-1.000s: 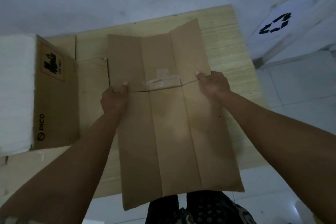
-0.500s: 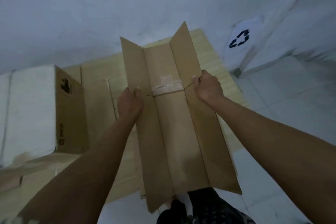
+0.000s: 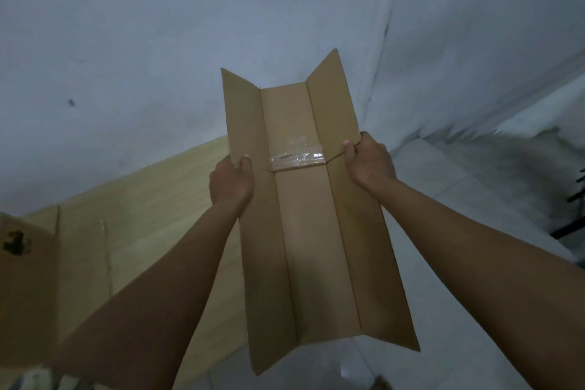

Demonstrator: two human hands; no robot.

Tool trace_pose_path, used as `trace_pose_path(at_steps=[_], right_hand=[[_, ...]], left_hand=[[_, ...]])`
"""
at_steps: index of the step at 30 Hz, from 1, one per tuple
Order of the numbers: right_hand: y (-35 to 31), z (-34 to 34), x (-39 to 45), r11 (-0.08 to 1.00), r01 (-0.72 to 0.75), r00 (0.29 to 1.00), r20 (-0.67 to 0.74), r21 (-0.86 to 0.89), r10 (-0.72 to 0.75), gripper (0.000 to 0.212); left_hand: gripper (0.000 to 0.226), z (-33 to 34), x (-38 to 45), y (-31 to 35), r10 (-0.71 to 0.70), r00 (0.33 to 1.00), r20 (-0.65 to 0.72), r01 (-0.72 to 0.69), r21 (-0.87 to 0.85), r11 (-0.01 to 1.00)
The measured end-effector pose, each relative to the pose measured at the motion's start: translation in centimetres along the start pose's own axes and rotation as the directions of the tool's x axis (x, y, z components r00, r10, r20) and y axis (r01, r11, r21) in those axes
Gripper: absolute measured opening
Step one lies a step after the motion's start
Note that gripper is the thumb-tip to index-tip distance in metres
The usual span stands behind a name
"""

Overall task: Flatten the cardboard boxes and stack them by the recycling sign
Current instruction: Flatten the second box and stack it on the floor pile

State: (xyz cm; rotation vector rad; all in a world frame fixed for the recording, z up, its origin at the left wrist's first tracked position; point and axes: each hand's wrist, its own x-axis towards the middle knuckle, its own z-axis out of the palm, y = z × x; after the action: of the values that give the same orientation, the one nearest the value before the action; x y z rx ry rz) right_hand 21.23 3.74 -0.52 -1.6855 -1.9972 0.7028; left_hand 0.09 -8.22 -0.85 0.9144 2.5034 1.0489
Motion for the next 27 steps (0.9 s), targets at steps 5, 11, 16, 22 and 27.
trace_pose_path(at_steps=[5,11,16,22,27], right_hand=[[7.3,-6.9,4.6,1.0,-0.012,0.999,-0.041,-0.019,0.011,0.038],[13.2,-11.3,11.0,1.0,-0.001,0.999,-0.037,-0.026,0.0,0.039],[17.1,-12.0,15.8,1.0,-0.021,0.998,-0.053,-0.013,0.02,0.038],[22.0,-11.3,20.8,0.999,-0.038,0.999,-0.009,-0.036,0.038,0.042],[25.8,-9.6,26.2,0.997,0.009,0.995,0.1,-0.074,-0.002,0.038]], left_hand=[[0.05,7.5,-2.3,7.4,0.02,1.0,0.009,-0.019,-0.042,0.999],[0.045,14.6,-3.2,13.8,0.023,1.0,-0.014,-0.024,-0.082,0.996],[0.047,20.6,-0.8,16.8,0.017,1.0,0.017,-0.015,-0.11,0.994],[0.041,27.1,0.6,19.3,-0.058,0.997,0.056,0.062,-0.08,0.995],[0.037,32.8,1.4,19.6,-0.161,0.987,0.022,0.162,-0.046,0.986]])
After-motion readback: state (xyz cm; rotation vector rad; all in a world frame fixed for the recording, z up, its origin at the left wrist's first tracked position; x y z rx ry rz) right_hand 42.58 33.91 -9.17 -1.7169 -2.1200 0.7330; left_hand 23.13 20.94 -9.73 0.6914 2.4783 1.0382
